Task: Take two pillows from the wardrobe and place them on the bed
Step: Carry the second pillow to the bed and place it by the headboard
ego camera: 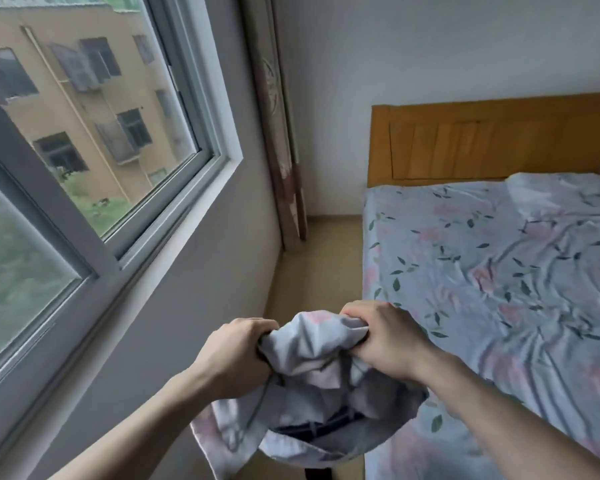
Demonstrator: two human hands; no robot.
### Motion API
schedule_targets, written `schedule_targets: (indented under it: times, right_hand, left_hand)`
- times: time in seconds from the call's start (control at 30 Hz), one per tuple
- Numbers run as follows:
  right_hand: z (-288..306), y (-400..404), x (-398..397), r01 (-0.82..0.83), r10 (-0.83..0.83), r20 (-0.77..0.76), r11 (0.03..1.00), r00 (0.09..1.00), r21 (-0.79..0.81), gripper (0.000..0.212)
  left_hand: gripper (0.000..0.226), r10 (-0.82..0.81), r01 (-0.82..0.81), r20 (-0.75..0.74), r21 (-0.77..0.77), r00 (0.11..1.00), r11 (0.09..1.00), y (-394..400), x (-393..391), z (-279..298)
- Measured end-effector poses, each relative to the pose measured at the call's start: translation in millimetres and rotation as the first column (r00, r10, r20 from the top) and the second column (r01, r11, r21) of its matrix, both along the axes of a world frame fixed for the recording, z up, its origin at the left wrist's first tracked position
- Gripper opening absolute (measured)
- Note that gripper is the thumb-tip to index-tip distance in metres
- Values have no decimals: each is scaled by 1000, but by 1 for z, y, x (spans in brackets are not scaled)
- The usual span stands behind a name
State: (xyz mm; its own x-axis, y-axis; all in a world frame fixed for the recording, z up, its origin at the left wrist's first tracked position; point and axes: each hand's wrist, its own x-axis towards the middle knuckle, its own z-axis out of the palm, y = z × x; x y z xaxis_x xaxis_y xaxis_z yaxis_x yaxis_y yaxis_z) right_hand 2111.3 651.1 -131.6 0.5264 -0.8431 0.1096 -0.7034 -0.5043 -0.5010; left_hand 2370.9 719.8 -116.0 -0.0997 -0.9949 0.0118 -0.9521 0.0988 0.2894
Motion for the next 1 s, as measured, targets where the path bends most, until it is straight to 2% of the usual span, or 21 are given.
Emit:
schedule_targets:
  times: [0.3, 0.43, 0.7, 0.9, 1.0]
  right_hand:
    - [-13, -151, 3, 180, -180, 52, 984, 982, 4, 20]
    - [0, -223, -4, 252, -250, 62, 967, 966, -33, 33]
    - [18, -347, -3, 352, -347, 72, 934, 935, -64, 36]
    - [12, -452, 9, 480, -473, 102, 875, 875, -65, 45]
    - [14, -490, 19, 533, -528, 77, 844, 846, -60, 38]
  left_hand:
    - [24, -180, 179, 35, 16, 983, 984, -205, 15, -7]
    - [23, -234, 235, 32, -28, 972, 972, -299, 10, 3]
    - [26, -351, 350, 1, -60, 937, 935, -458, 9, 7]
    - [21, -482, 480, -47, -43, 875, 876, -592, 13, 8]
    - [24, -543, 543, -31, -15, 839, 839, -649, 18, 14]
